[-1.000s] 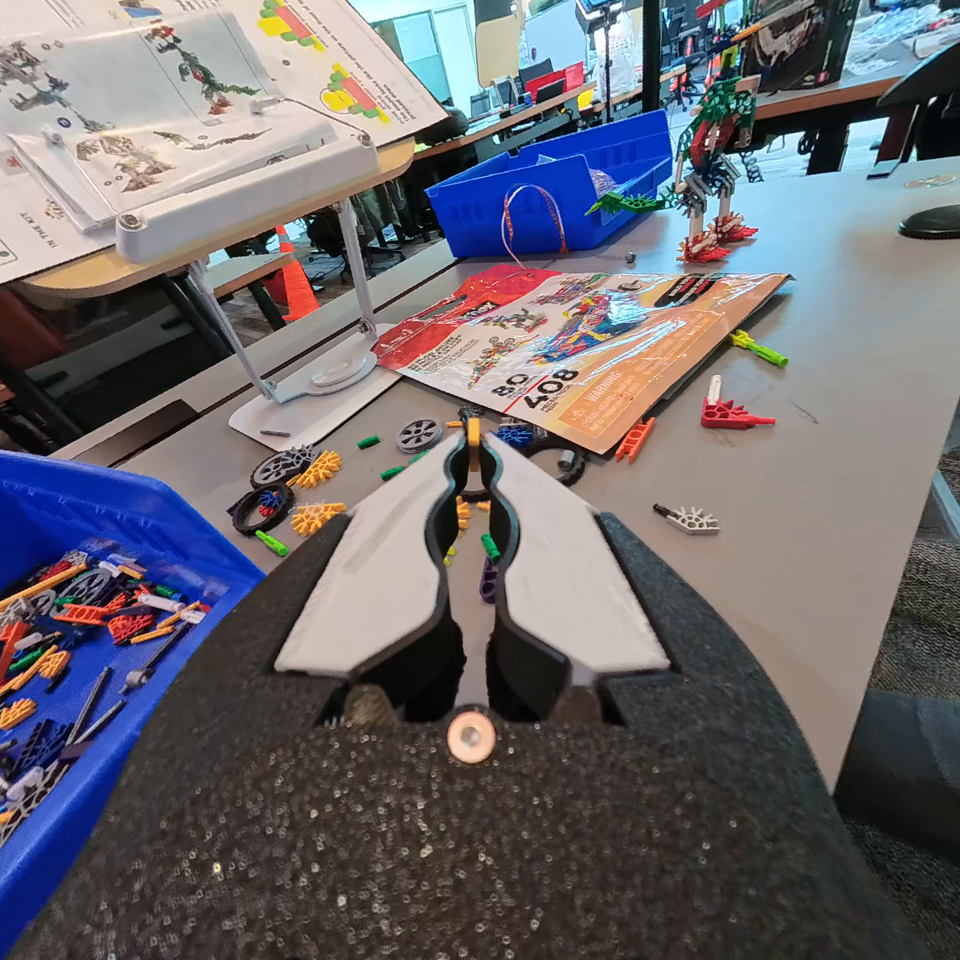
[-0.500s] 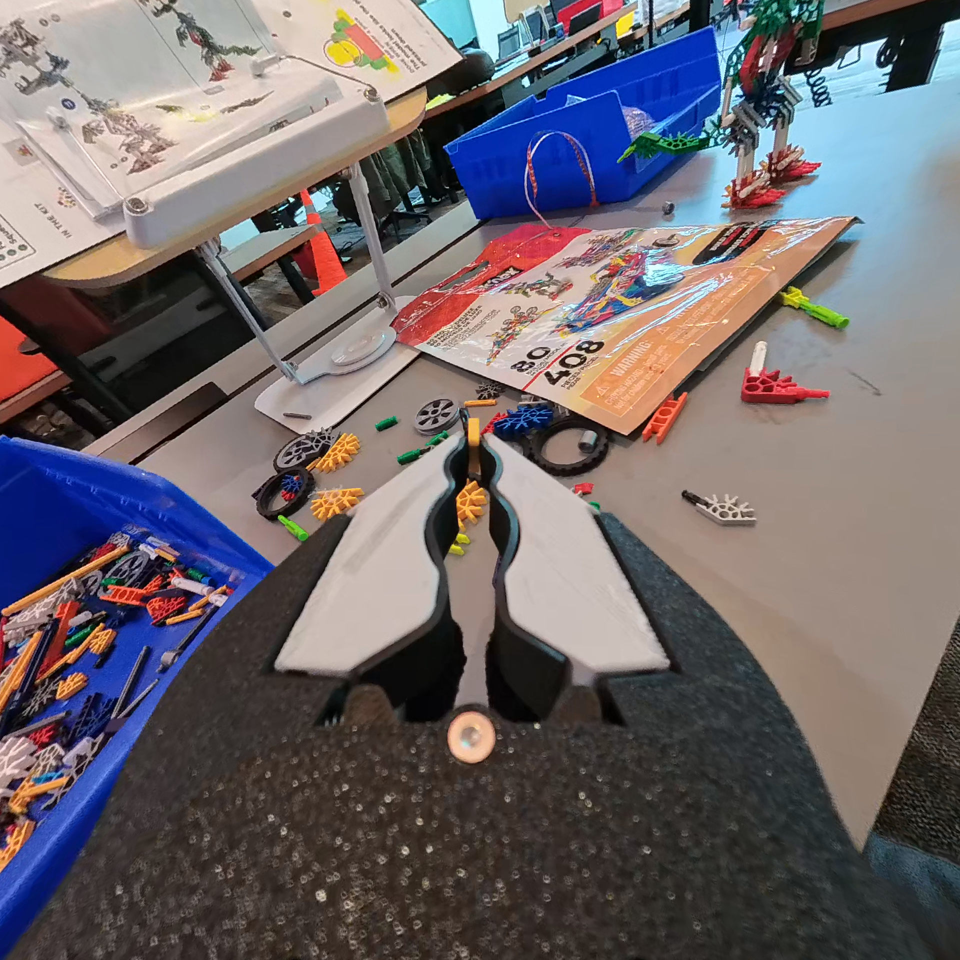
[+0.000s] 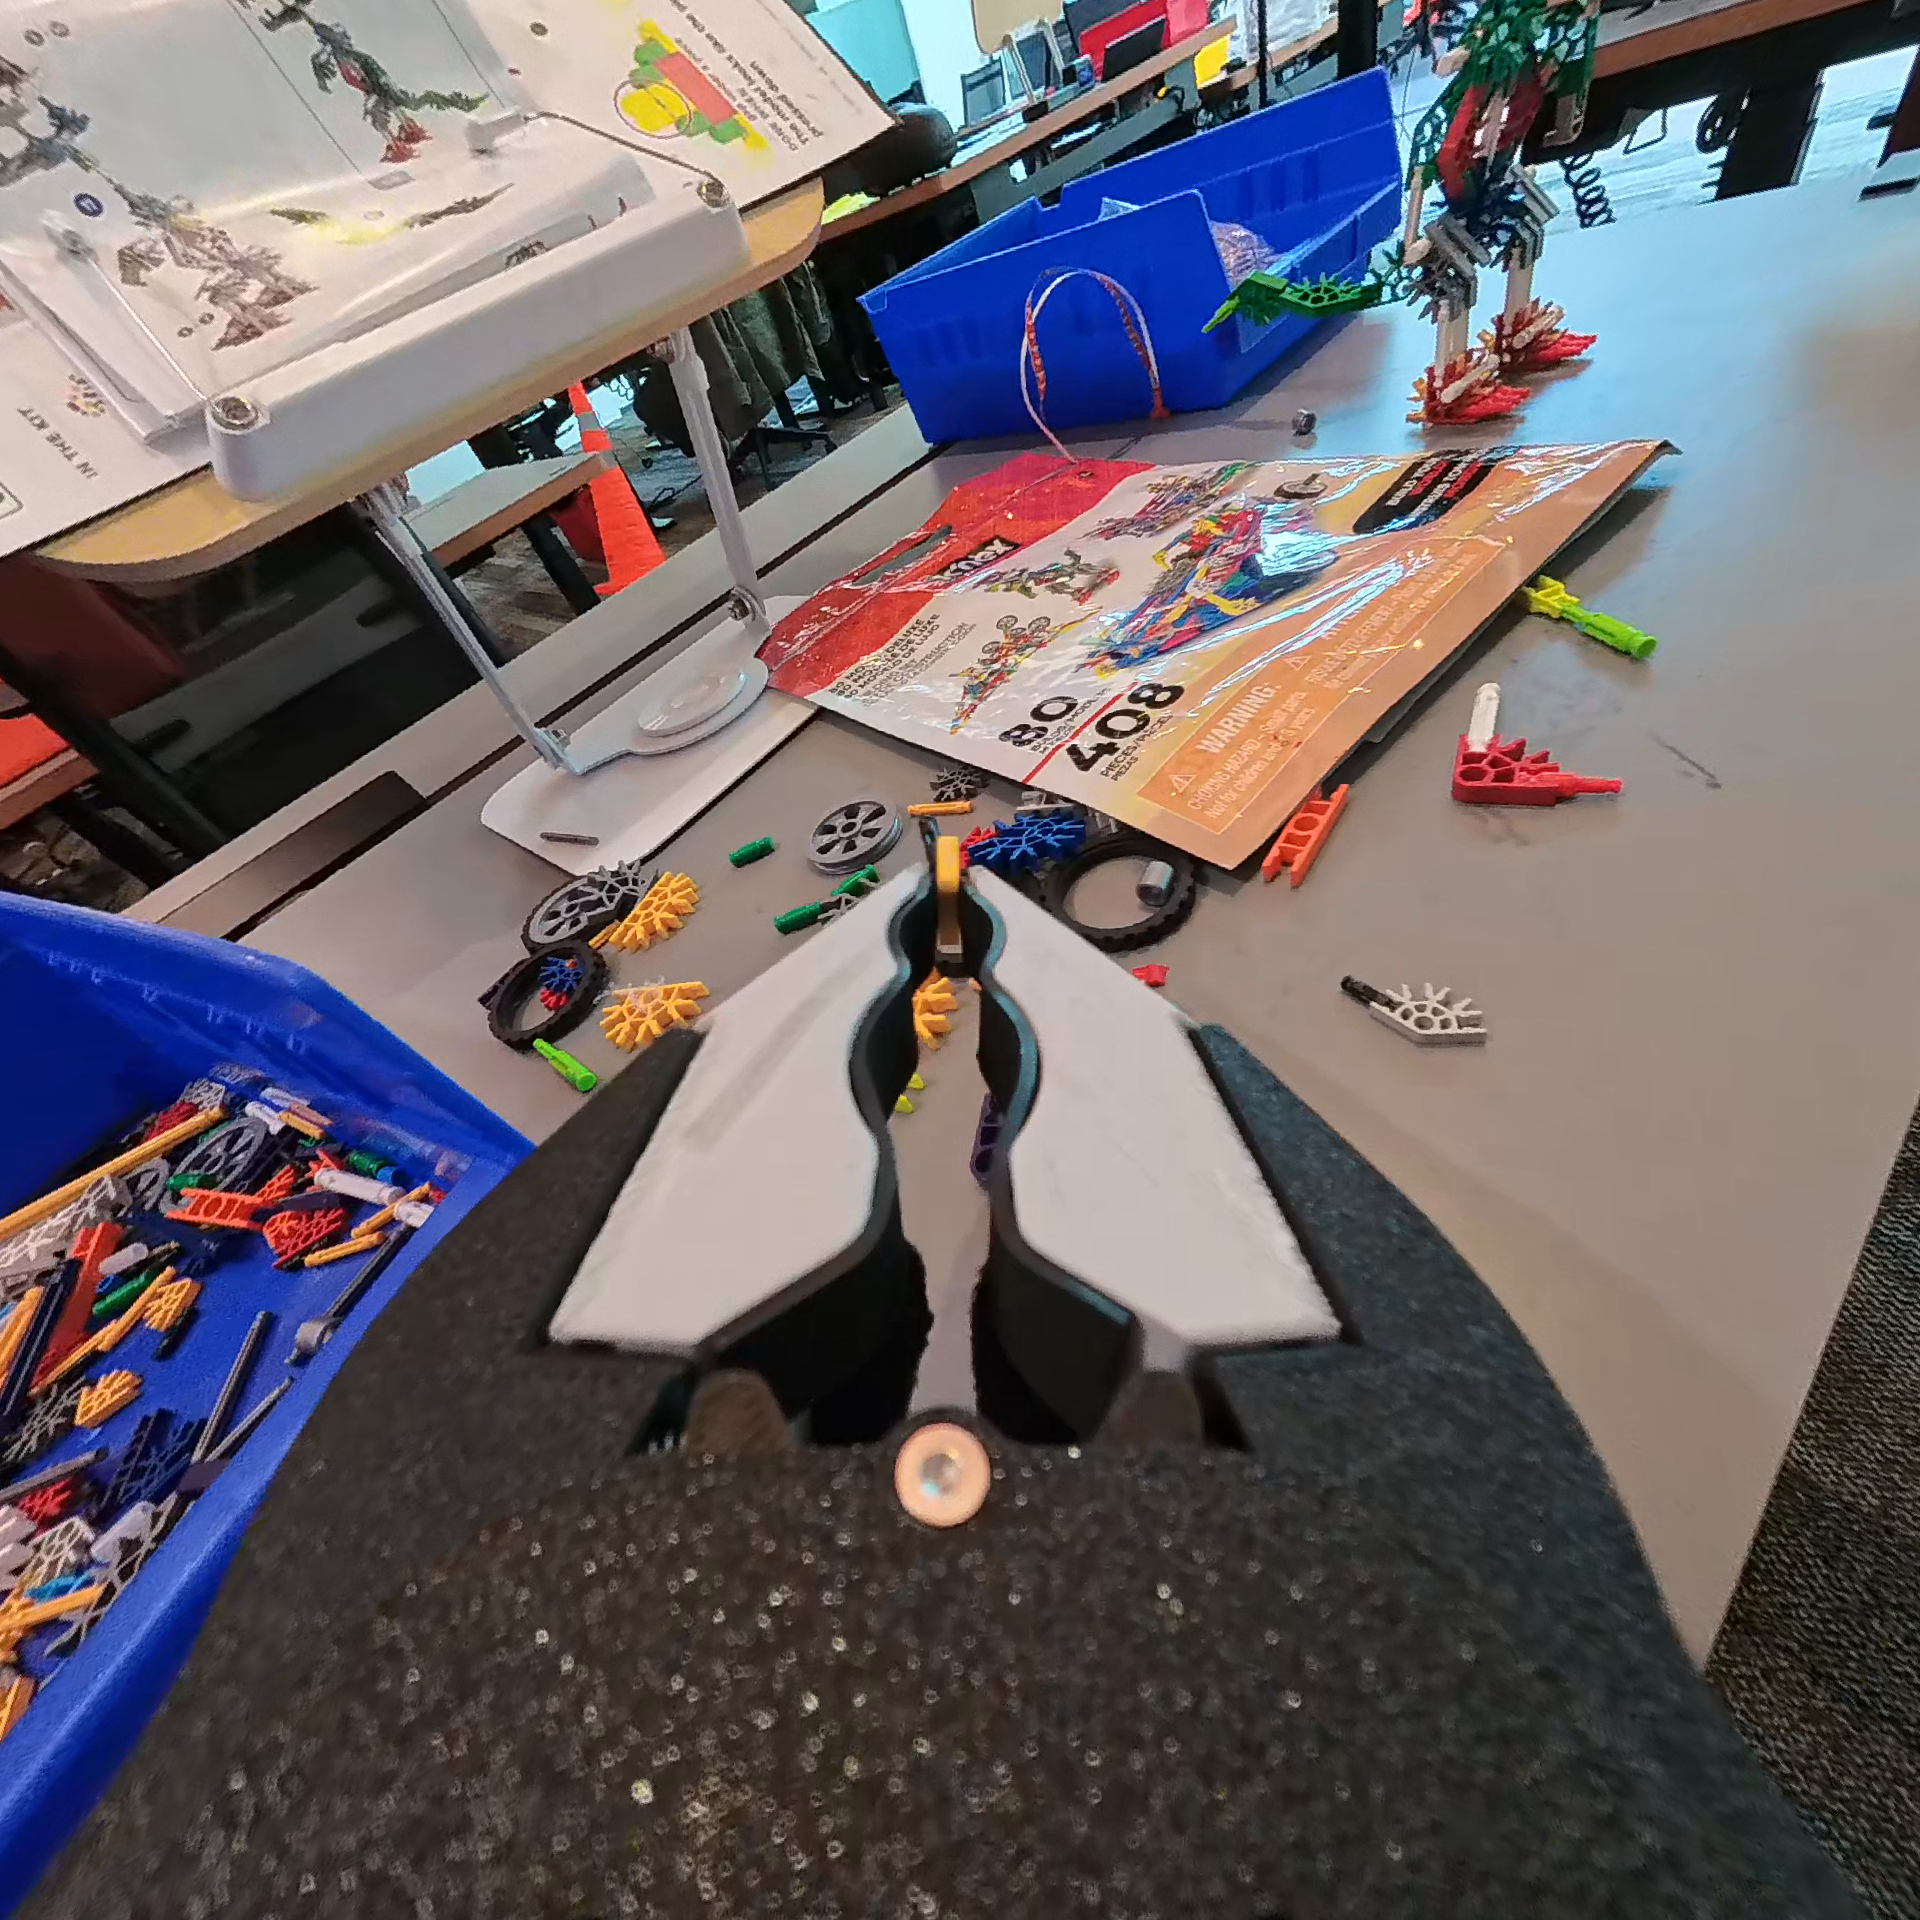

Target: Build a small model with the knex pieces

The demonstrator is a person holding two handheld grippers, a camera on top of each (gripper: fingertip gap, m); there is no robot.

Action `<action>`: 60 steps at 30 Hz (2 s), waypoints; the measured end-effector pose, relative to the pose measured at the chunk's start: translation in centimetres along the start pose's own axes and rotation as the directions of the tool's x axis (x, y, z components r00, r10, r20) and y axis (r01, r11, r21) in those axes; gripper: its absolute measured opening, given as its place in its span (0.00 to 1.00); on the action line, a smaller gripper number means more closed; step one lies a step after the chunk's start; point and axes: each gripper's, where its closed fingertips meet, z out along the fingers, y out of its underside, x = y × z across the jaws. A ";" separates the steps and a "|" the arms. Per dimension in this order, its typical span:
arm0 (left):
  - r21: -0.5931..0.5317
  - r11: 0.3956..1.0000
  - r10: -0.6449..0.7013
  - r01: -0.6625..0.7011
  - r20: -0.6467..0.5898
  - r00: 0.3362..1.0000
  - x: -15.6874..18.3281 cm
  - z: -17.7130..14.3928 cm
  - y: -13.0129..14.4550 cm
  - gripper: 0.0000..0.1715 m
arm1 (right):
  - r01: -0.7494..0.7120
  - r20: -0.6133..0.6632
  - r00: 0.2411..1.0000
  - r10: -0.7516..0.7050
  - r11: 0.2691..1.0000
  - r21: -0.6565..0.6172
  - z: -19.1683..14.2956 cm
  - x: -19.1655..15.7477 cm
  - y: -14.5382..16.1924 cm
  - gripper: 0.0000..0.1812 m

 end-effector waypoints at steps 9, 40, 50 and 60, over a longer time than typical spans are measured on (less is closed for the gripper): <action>-0.012 1.000 0.017 -0.016 0.012 1.000 0.0 0.1 0.1 0.00 | -0.011 -0.018 1.000 0.011 1.000 -0.016 3.6 0.9 0.9 0.40; -0.005 1.000 0.010 -0.010 0.039 0.999 -0.4 0.1 0.1 0.01 | -0.028 -0.084 0.996 0.032 0.999 0.046 -10.1 -2.2 -2.6 0.51; -0.025 0.998 0.058 -0.057 0.047 0.997 -0.2 0.3 0.3 0.00 | 0.381 -0.295 0.924 -0.242 0.634 0.673 -46.6 -16.5 -21.4 0.45; -0.046 0.995 0.089 -0.086 0.056 0.994 -0.1 0.6 0.6 0.00 | 0.727 -0.558 0.685 -0.468 0.490 0.481 -43.8 -23.0 -20.4 0.48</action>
